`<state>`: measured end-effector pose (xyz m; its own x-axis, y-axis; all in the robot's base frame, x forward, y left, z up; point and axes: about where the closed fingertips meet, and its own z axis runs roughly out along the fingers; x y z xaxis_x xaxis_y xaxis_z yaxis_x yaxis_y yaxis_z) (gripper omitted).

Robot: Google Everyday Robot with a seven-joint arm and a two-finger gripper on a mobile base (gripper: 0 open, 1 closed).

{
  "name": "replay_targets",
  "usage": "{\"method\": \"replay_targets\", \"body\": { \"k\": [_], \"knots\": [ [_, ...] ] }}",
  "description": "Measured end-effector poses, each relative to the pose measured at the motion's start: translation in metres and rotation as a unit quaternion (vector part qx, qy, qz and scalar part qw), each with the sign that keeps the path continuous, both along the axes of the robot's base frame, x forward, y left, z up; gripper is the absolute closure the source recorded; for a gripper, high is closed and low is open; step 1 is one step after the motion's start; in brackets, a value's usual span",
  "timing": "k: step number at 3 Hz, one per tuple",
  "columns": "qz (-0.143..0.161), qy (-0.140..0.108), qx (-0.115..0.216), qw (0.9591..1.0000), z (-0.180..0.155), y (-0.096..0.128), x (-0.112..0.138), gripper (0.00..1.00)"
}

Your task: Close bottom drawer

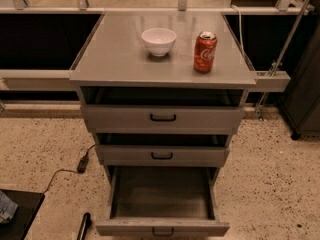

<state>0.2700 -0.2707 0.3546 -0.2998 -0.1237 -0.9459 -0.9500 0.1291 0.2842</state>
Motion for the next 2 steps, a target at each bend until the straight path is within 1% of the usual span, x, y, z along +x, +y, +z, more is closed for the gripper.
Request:
{"method": "replay_targets", "body": {
  "k": [1, 2],
  "knots": [
    [-0.026, -0.010, -0.023, 0.9994, -0.013, 0.006, 0.006, 0.00],
    [-0.097, -0.060, -0.020, 0.9933, -0.016, 0.039, 0.014, 0.00]
  ]
}}
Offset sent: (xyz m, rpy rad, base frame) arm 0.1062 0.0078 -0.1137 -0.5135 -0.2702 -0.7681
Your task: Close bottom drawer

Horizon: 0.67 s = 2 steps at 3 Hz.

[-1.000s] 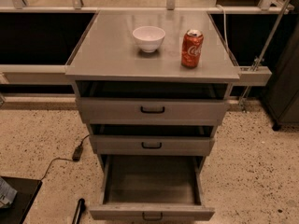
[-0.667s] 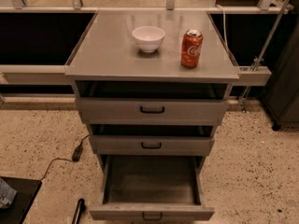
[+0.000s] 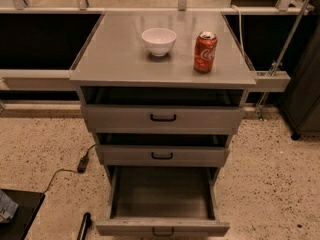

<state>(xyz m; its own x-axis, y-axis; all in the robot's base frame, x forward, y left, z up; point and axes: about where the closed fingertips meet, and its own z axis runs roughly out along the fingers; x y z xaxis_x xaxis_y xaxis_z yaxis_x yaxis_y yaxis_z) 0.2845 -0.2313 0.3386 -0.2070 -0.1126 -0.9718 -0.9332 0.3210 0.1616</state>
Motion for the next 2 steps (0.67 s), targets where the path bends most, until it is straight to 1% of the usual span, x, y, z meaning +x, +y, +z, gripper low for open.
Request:
{"method": "replay_targets", "body": {
  "k": [1, 2],
  "knots": [
    [-0.025, -0.013, -0.021, 0.9994, -0.0062, 0.0028, 0.0161, 0.00],
    [-0.025, -0.012, -0.022, 0.9994, -0.0069, 0.0026, 0.0157, 0.00]
  ]
}}
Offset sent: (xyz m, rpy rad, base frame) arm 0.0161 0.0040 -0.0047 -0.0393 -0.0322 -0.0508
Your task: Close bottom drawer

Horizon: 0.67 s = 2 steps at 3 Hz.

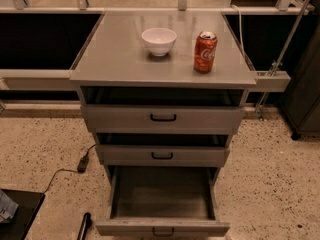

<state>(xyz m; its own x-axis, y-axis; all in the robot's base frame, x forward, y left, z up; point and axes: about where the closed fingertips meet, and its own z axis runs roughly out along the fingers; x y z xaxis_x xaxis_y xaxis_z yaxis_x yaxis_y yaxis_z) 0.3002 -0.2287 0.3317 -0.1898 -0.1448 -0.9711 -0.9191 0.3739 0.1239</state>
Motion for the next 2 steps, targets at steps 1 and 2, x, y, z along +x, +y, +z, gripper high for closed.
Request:
{"method": "replay_targets", "body": {
  "k": [1, 2],
  "knots": [
    [-0.014, -0.005, -0.009, 0.9999, -0.022, 0.021, 0.004, 0.00],
    [-0.043, -0.028, -0.024, 0.9984, -0.055, 0.057, 0.020, 0.00]
  ]
}}
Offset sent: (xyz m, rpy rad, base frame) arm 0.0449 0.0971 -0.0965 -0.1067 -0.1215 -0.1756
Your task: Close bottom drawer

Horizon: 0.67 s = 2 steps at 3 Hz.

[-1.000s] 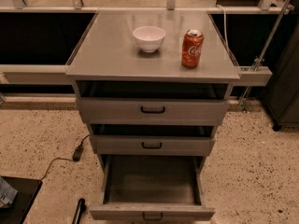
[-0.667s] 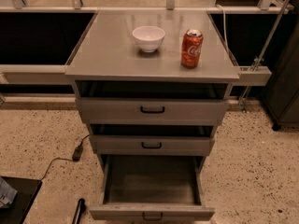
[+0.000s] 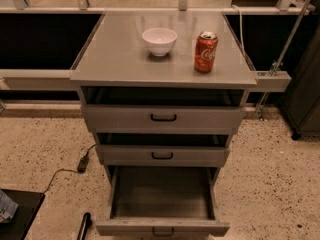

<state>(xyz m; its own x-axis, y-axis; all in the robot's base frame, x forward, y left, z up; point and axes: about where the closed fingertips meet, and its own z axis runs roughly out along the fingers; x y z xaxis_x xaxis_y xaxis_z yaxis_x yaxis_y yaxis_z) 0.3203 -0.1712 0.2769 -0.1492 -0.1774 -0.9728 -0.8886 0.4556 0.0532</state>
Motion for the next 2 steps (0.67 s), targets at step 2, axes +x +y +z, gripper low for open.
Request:
{"method": "replay_targets", "body": {
  "k": [2],
  "knots": [
    [-0.046, -0.021, -0.051, 0.9974, -0.0331, 0.0240, 0.0245, 0.00]
  ]
}}
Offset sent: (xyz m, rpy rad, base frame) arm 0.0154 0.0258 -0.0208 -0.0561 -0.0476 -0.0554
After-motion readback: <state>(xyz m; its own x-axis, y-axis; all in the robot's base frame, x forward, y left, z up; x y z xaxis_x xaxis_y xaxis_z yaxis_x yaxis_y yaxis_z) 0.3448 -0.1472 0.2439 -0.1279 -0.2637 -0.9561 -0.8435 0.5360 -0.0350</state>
